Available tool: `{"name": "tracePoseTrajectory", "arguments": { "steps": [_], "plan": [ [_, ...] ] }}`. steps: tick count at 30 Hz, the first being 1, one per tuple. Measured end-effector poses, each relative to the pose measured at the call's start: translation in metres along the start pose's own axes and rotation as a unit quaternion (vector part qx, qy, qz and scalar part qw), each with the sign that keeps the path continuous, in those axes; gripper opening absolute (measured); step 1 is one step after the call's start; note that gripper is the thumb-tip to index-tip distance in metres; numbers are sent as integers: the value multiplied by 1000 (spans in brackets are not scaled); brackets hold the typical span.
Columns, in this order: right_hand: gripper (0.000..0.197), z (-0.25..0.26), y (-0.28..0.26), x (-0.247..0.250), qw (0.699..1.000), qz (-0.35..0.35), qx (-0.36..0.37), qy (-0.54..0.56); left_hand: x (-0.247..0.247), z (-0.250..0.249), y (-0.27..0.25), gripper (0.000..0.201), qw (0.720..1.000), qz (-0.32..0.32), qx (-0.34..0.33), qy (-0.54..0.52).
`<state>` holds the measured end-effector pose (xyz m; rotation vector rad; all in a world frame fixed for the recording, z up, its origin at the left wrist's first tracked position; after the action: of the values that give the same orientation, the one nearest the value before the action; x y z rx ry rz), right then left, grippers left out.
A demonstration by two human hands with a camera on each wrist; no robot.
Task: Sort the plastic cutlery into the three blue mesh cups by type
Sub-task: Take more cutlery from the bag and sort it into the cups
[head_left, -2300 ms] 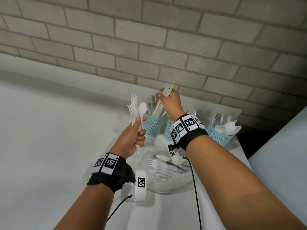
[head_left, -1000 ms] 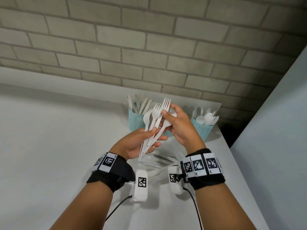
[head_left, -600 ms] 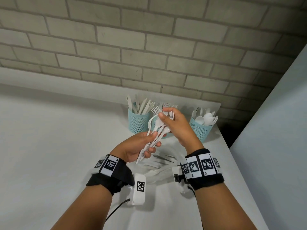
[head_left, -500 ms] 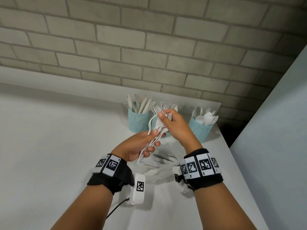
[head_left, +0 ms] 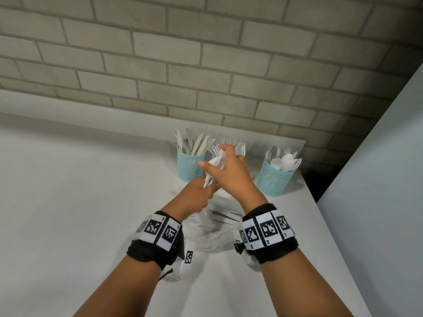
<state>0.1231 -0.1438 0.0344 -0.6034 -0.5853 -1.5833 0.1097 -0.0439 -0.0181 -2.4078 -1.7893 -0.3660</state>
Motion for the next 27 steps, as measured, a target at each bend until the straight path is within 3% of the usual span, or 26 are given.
{"name": "tracePoseTrajectory", "arguments": {
  "steps": [4,7,10,13,16,19,22,25,27],
  "plan": [
    [53,-1,1,-9,999,-38,12,14,-2,-5,1,43,986,-52,-79,135],
    [50,-3,4,-16,998,-48,17,42,-4,-3,0,35,971,-66,-86,211],
    [51,-4,5,-16,991,-18,21,131,-6,-6,-1,29,968,-81,-87,219],
    [48,-7,8,-14,970,18,-5,244,-6,-11,-1,4,988,-71,-58,128],
    [45,-13,13,-13,932,49,-44,357,-5,-10,-3,14,998,-14,-16,-55],
    [40,-19,17,-10,880,94,-59,462,-1,-7,-3,17,984,6,25,-178],
    [33,-22,16,-5,840,124,-56,526,0,-6,-2,28,950,-12,48,-309],
    [32,-23,18,-6,838,120,-69,529,0,-6,-1,29,962,-29,25,-270],
    [33,-25,19,-9,871,89,-78,478,0,-6,-1,27,973,-45,9,-225]
  ]
}}
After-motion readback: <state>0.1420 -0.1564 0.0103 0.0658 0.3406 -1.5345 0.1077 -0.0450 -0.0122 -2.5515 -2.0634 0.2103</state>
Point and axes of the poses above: each hand's wrist, its own y-axis towards the middle knuckle, its own x-axis out of the back of the hand, z = x × y, the point moved 3 cm from there along y, towards the middle knuckle, and after that the axes turned 11 degrees about -x, right-handed, at the moved point
